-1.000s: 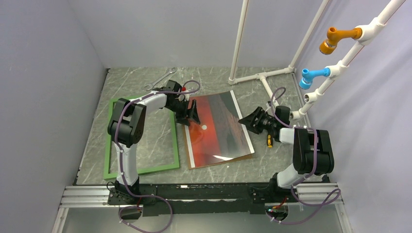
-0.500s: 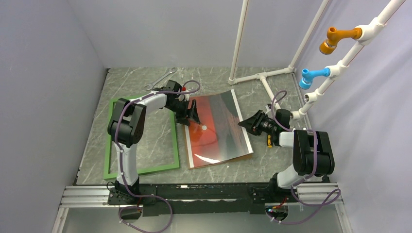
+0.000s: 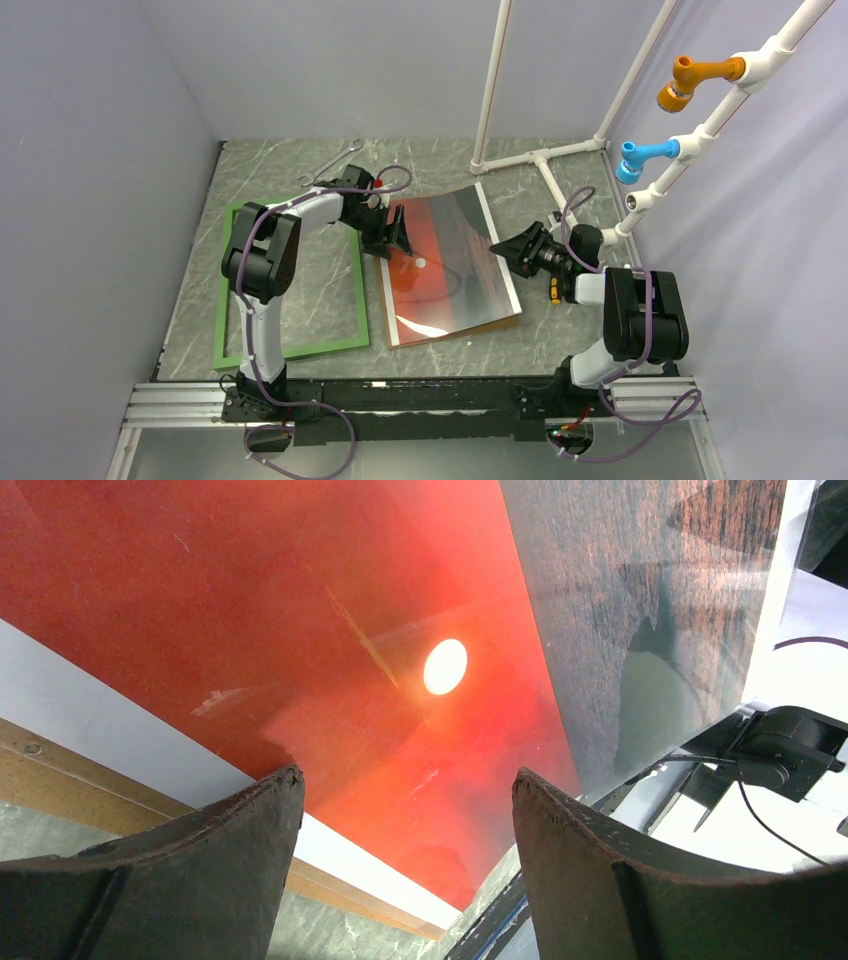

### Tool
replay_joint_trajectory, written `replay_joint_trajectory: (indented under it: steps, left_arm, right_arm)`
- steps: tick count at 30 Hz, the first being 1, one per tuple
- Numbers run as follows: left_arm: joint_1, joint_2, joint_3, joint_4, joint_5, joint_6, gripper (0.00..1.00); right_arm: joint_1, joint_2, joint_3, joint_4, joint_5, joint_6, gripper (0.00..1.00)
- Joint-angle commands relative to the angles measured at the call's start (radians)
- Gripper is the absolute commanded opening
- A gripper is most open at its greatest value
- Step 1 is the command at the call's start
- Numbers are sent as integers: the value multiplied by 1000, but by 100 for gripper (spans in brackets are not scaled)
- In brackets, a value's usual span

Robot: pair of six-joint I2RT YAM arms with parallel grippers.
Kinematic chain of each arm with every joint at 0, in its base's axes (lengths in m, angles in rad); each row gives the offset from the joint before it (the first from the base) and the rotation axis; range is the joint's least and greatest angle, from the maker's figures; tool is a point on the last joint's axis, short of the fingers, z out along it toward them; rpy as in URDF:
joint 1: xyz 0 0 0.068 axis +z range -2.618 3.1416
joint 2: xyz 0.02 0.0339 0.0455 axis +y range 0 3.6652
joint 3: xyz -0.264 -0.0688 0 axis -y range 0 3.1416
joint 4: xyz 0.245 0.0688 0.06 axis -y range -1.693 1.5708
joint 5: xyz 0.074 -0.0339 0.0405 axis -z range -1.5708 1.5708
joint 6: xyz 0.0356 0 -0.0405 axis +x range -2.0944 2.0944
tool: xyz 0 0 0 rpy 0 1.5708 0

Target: Take the photo out of the frame

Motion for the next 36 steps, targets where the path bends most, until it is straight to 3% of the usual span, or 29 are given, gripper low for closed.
replay_joint_trajectory:
  steps: [1, 7, 14, 24, 36]
  left_arm:
    - [0, 15, 3, -6, -35, 22, 81]
    - [0, 13, 3, -5, -35, 23, 81]
    - [0, 15, 3, -4, -34, 21, 82]
    - [0, 15, 3, -4, -35, 22, 82]
    - [0, 9, -1, 0, -32, 18, 82]
  right_arm:
    - [-17, -9, -13, 94, -47, 19, 58]
    - [-40, -73, -8, -62, -38, -91, 62]
    - [-56, -108, -25, -53, -55, -59, 65]
    - [-55, -263, 1, -367, 11, -230, 69]
    - [-56, -315, 18, -507, 38, -309, 70]
